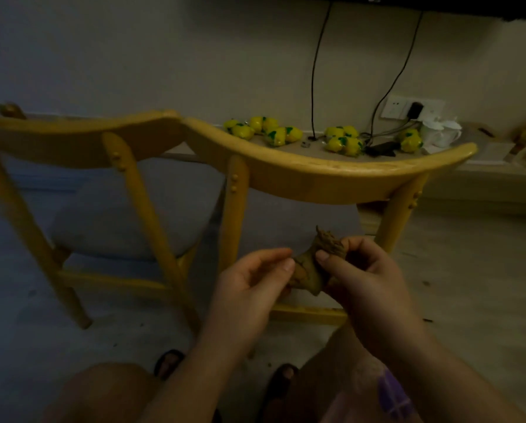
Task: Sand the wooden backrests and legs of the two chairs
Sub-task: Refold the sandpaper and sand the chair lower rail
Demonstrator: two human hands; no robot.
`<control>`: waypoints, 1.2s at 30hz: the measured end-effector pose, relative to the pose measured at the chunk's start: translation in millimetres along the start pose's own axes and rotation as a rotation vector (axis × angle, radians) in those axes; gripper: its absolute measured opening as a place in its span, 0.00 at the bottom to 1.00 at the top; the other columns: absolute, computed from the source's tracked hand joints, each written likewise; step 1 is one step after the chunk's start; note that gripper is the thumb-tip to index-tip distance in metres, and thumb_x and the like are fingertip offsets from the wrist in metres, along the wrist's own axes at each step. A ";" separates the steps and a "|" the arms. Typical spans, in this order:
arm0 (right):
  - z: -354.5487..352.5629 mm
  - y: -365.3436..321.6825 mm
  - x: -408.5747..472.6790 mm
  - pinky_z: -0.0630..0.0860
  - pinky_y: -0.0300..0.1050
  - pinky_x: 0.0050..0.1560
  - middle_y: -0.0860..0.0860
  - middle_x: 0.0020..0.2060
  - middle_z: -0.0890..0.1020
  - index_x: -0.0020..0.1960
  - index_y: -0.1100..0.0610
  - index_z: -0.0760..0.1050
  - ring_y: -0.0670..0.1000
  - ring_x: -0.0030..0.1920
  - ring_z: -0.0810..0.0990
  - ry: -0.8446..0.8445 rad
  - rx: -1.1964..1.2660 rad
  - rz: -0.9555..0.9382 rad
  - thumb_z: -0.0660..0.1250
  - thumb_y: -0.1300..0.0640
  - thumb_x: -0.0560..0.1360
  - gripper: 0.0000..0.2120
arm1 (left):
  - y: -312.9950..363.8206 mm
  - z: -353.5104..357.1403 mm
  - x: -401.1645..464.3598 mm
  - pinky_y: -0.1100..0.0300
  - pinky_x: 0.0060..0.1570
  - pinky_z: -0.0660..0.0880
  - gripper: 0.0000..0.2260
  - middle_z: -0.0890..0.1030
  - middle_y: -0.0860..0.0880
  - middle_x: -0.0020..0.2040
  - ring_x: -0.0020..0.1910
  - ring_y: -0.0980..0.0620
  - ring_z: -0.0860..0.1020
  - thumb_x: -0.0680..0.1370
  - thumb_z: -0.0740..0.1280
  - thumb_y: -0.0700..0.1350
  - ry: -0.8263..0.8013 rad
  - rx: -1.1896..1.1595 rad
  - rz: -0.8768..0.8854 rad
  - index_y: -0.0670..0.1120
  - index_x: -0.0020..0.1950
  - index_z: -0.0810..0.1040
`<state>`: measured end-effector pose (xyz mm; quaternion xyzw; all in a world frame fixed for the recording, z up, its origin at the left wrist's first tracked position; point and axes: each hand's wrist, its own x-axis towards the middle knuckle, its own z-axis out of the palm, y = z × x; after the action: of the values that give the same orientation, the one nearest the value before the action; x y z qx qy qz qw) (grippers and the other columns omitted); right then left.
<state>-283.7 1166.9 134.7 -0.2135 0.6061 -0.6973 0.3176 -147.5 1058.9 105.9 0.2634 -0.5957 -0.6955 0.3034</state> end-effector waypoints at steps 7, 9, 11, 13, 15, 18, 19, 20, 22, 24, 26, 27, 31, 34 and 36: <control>6.0 0.2 -1.0 0.83 0.50 0.48 0.61 0.49 0.85 0.48 0.58 0.79 0.62 0.53 0.85 -0.090 -0.020 0.187 0.78 0.58 0.70 0.10 | -17.5 -15.7 16.4 0.69 0.46 0.79 0.20 0.84 0.64 0.56 0.57 0.64 0.81 0.75 0.75 0.37 -0.112 0.025 -0.133 0.61 0.60 0.82; 4.4 5.5 4.6 0.82 0.50 0.48 0.62 0.49 0.84 0.49 0.59 0.78 0.62 0.53 0.85 -0.109 -0.043 0.220 0.78 0.58 0.69 0.12 | -22.7 -18.5 25.7 0.66 0.47 0.80 0.23 0.83 0.64 0.58 0.59 0.63 0.81 0.74 0.73 0.36 -0.157 -0.039 -0.133 0.61 0.61 0.81; 3.1 11.4 10.1 0.83 0.52 0.49 0.66 0.51 0.83 0.51 0.61 0.78 0.64 0.54 0.85 -0.090 -0.064 0.237 0.78 0.59 0.67 0.15 | -25.5 -21.0 36.8 0.63 0.49 0.80 0.23 0.82 0.63 0.61 0.60 0.62 0.81 0.73 0.72 0.41 -0.187 -0.048 -0.118 0.63 0.62 0.81; 0.1 17.2 15.3 0.83 0.54 0.51 0.66 0.53 0.83 0.52 0.63 0.78 0.64 0.54 0.85 -0.085 -0.044 0.251 0.78 0.60 0.68 0.16 | -31.3 -21.0 48.3 0.61 0.50 0.81 0.22 0.82 0.61 0.62 0.60 0.59 0.82 0.73 0.73 0.44 -0.224 -0.037 -0.137 0.64 0.63 0.80; -4.1 22.1 21.1 0.84 0.54 0.51 0.63 0.51 0.84 0.53 0.63 0.78 0.63 0.54 0.85 -0.089 0.020 0.269 0.76 0.62 0.70 0.14 | -42.4 -17.4 56.6 0.60 0.50 0.81 0.21 0.84 0.56 0.60 0.58 0.55 0.84 0.73 0.76 0.44 -0.246 -0.036 -0.224 0.59 0.64 0.81; -13.3 32.6 32.0 0.84 0.51 0.48 0.59 0.46 0.84 0.50 0.61 0.78 0.59 0.50 0.86 -0.077 0.082 0.285 0.73 0.63 0.72 0.08 | -61.8 -7.2 65.5 0.62 0.46 0.80 0.19 0.87 0.48 0.55 0.53 0.50 0.86 0.75 0.77 0.39 -0.230 -0.055 -0.370 0.49 0.64 0.80; -17.2 37.6 35.9 0.84 0.51 0.49 0.58 0.45 0.84 0.48 0.60 0.77 0.58 0.49 0.85 -0.074 0.111 0.300 0.71 0.63 0.74 0.05 | -67.4 -4.1 69.0 0.61 0.46 0.80 0.17 0.87 0.47 0.54 0.52 0.49 0.86 0.75 0.76 0.38 -0.214 -0.053 -0.390 0.47 0.63 0.81; -20.6 42.2 39.4 0.84 0.52 0.49 0.58 0.44 0.83 0.47 0.59 0.77 0.58 0.48 0.85 -0.066 0.143 0.326 0.69 0.63 0.75 0.01 | -71.7 -1.6 72.5 0.61 0.46 0.80 0.16 0.87 0.45 0.53 0.52 0.48 0.86 0.75 0.76 0.37 -0.191 -0.045 -0.401 0.45 0.62 0.81; -25.2 49.6 45.1 0.82 0.51 0.48 0.58 0.44 0.81 0.47 0.60 0.77 0.57 0.47 0.84 -0.050 0.187 0.378 0.63 0.64 0.77 0.04 | -75.7 1.1 78.1 0.60 0.47 0.81 0.16 0.87 0.45 0.51 0.51 0.49 0.86 0.74 0.76 0.36 -0.162 -0.013 -0.397 0.45 0.60 0.82; -30.4 61.3 51.1 0.82 0.51 0.47 0.59 0.44 0.81 0.50 0.61 0.76 0.56 0.46 0.84 -0.025 0.189 0.416 0.61 0.68 0.76 0.07 | -82.6 5.3 83.2 0.61 0.45 0.80 0.16 0.87 0.47 0.49 0.47 0.52 0.86 0.73 0.77 0.35 -0.155 0.030 -0.410 0.47 0.59 0.82; -33.9 73.3 54.9 0.82 0.53 0.48 0.59 0.44 0.82 0.53 0.62 0.76 0.56 0.45 0.84 -0.002 0.167 0.426 0.62 0.72 0.76 0.09 | -88.4 8.8 84.8 0.62 0.44 0.81 0.18 0.87 0.49 0.49 0.46 0.54 0.86 0.73 0.76 0.33 -0.154 0.062 -0.423 0.48 0.59 0.82; -36.1 78.4 56.4 0.83 0.52 0.47 0.58 0.44 0.84 0.55 0.63 0.76 0.56 0.45 0.85 0.003 0.152 0.434 0.63 0.72 0.76 0.10 | -91.9 10.7 85.8 0.60 0.47 0.82 0.19 0.87 0.49 0.49 0.47 0.54 0.86 0.73 0.76 0.32 -0.153 0.086 -0.428 0.48 0.60 0.82; -44.8 89.4 59.3 0.83 0.48 0.47 0.56 0.54 0.86 0.63 0.59 0.75 0.56 0.52 0.87 -0.057 0.157 0.462 0.73 0.67 0.69 0.23 | -102.3 10.8 87.0 0.57 0.57 0.81 0.20 0.87 0.50 0.53 0.54 0.54 0.85 0.74 0.74 0.31 -0.212 0.126 -0.431 0.51 0.60 0.82; -54.4 94.9 63.0 0.83 0.49 0.48 0.57 0.56 0.86 0.64 0.57 0.76 0.58 0.55 0.86 -0.059 0.183 0.487 0.72 0.68 0.72 0.22 | -108.7 12.2 86.6 0.56 0.54 0.82 0.18 0.87 0.47 0.55 0.56 0.50 0.85 0.75 0.73 0.31 -0.215 0.028 -0.497 0.51 0.59 0.83; -58.5 97.9 65.0 0.82 0.50 0.47 0.59 0.54 0.85 0.64 0.57 0.77 0.59 0.54 0.86 -0.053 0.201 0.499 0.71 0.70 0.74 0.21 | -113.2 12.7 85.7 0.53 0.55 0.82 0.17 0.86 0.45 0.56 0.57 0.48 0.85 0.76 0.73 0.32 -0.197 -0.023 -0.531 0.49 0.60 0.83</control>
<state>-351.5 1156.6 22.9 -0.0430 0.5592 -0.6482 0.5150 -227.0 1016.3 -4.5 0.3380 -0.5246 -0.7795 0.0542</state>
